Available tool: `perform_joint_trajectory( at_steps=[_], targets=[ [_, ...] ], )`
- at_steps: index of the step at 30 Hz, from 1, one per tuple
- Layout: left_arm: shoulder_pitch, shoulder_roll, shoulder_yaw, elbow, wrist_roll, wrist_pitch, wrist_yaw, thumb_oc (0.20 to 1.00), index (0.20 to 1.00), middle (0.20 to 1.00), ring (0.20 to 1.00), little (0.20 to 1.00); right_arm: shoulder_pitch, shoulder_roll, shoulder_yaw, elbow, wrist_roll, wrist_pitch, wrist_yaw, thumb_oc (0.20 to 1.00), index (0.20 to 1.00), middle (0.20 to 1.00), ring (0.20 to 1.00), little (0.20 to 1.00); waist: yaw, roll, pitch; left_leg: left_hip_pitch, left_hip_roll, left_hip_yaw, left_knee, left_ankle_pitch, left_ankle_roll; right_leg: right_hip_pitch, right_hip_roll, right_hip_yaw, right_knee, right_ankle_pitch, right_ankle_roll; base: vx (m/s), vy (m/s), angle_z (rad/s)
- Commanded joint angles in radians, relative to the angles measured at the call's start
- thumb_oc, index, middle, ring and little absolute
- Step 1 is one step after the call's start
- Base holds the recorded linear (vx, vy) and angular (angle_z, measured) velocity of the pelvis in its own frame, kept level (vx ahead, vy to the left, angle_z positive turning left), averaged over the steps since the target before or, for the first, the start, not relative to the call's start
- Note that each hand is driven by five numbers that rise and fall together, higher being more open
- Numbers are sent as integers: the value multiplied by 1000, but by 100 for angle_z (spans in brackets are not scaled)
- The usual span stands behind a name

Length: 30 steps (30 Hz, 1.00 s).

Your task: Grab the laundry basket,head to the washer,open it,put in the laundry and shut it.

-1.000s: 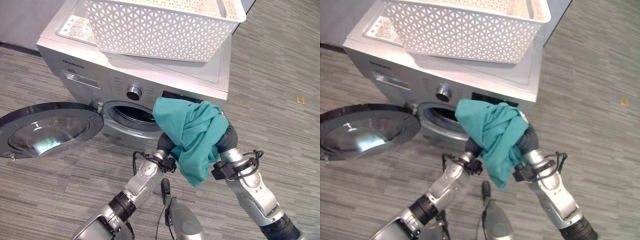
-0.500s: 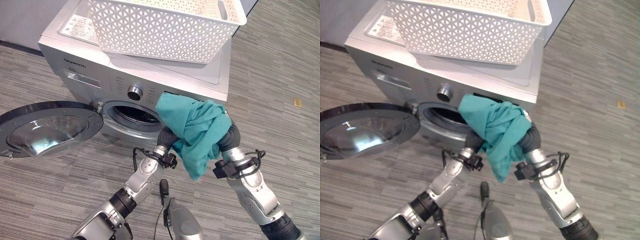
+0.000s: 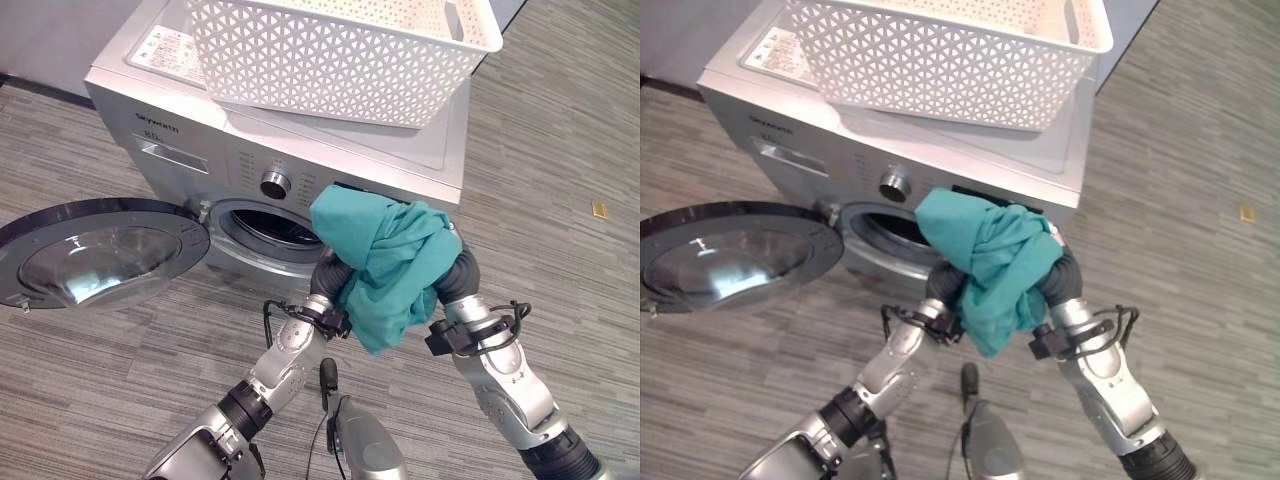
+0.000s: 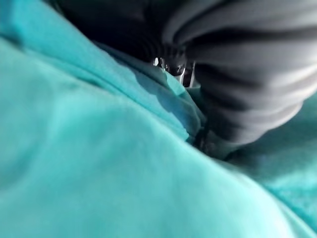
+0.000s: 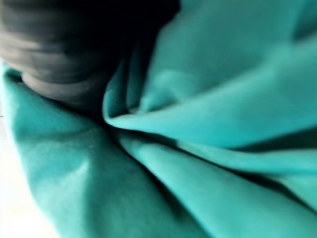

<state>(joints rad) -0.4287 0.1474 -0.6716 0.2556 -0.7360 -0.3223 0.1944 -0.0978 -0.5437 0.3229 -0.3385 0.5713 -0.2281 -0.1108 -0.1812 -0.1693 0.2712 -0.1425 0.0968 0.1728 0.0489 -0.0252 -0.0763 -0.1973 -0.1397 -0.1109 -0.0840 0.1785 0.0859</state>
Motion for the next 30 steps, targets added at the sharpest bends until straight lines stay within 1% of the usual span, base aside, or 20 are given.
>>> perform_joint_trajectory(
  at_steps=[1,4,5,6,8,12,19,20,21,23,24,26,28,29,30],
  targets=[
    [-35,-43,17,-41,59,-53,4,200,200,200,200,200,-2,-27,-71,-48,-62,-49,-27,1000,1000,1000,1000,1000,12,20,-18,25,69,35,65,-127,-1,-38,-81,39,152,-149,80,0,0,0],
    [-32,-37,24,-48,69,-52,9,200,200,200,200,200,10,-27,-87,-44,-79,-47,-36,1000,1000,1000,1000,1000,11,22,-18,25,68,34,65,-127,-1,-39,-81,39,153,-148,80,0,0,0],
    [-9,-19,54,-63,77,-58,15,200,200,200,200,200,54,-39,-156,-35,-190,-44,-69,1000,1000,1000,1000,1000,8,26,-18,24,67,32,65,-128,0,-40,-82,37,154,-150,82,0,0,0],
    [-8,-19,53,-63,77,-58,16,200,200,200,200,200,56,-39,-157,-36,-191,-43,-69,1000,1000,1000,1000,1000,8,26,-20,22,67,32,64,-127,0,-41,-82,37,155,-150,82,0,0,0],
    [23,6,88,-86,79,-61,16,200,200,200,200,200,100,-42,-209,-15,-220,-45,-79,1000,1000,1000,1000,1000,6,28,-21,21,67,31,64,-126,2,-43,-83,36,157,-150,83,-3,8,2],
    [79,33,136,-114,72,-58,-2,200,200,200,200,200,164,-57,-265,-10,-254,-36,-61,1000,1000,1000,1000,1000,4,29,-25,20,66,32,66,-128,3,-44,-81,37,160,-152,84,0,0,0],
    [79,33,136,-114,72,-58,-2,200,200,200,200,200,164,-57,-265,-10,-254,-36,-61,1000,1000,1000,1000,1000,4,29,-25,20,66,32,66,-128,3,-44,-81,37,160,-152,84,0,0,0],
    [119,51,168,-138,47,-58,-21,200,200,200,200,200,206,-62,-308,0,-270,-32,-61,1000,1000,1000,1000,1000,3,31,-21,24,68,31,70,-132,2,-39,-79,35,162,-154,85,5,31,-2],
    [233,85,222,-206,-41,-44,-66,200,200,200,200,200,308,-17,-443,27,-327,-19,-102,1000,1000,1000,1000,1000,-3,37,-19,23,68,30,72,-133,5,-39,-78,34,163,-153,89,0,37,0],
    [250,91,225,-214,-52,-38,-71,200,200,200,200,200,323,-4,-465,32,-329,-15,-109,1000,1000,1000,1000,1000,-4,35,-24,18,65,30,71,-129,6,-43,-80,35,161,-149,89,-3,16,1],
    [303,109,223,-234,-91,-14,-96,200,200,200,200,200,337,30,-526,113,-361,13,-177,1000,1000,1000,1000,1000,-2,37,-16,20,65,28,79,-137,9,-40,-79,33,161,-148,89,0,0,0],
    [320,110,213,-230,-114,0,-101,200,200,200,200,200,319,56,-522,191,-352,34,-212,1000,1000,1000,1000,1000,3,37,-10,6,59,23,80,-132,12,-48,-83,32,157,-142,89,-33,2,-3],
    [325,112,213,-231,-118,2,-101,200,200,200,200,200,315,62,-521,209,-350,38,-216,1000,1000,1000,1000,1000,4,38,-6,3,58,21,81,-132,12,-49,-84,30,157,-141,89,-19,-3,0],
    [358,117,213,-230,-142,9,-105,200,200,200,200,200,302,90,-513,296,-336,54,-243,1000,1000,1000,1000,1000,14,44,17,-14,52,15,86,-125,12,-58,-87,27,156,-137,88,-45,-6,4],
    [374,123,217,-230,-150,14,-108,200,200,200,200,200,292,102,-511,327,-318,57,-254,1000,1000,1000,1000,1000,19,49,30,-17,52,13,91,-128,12,-57,-87,24,156,-138,88,-56,-12,9]
  ],
)
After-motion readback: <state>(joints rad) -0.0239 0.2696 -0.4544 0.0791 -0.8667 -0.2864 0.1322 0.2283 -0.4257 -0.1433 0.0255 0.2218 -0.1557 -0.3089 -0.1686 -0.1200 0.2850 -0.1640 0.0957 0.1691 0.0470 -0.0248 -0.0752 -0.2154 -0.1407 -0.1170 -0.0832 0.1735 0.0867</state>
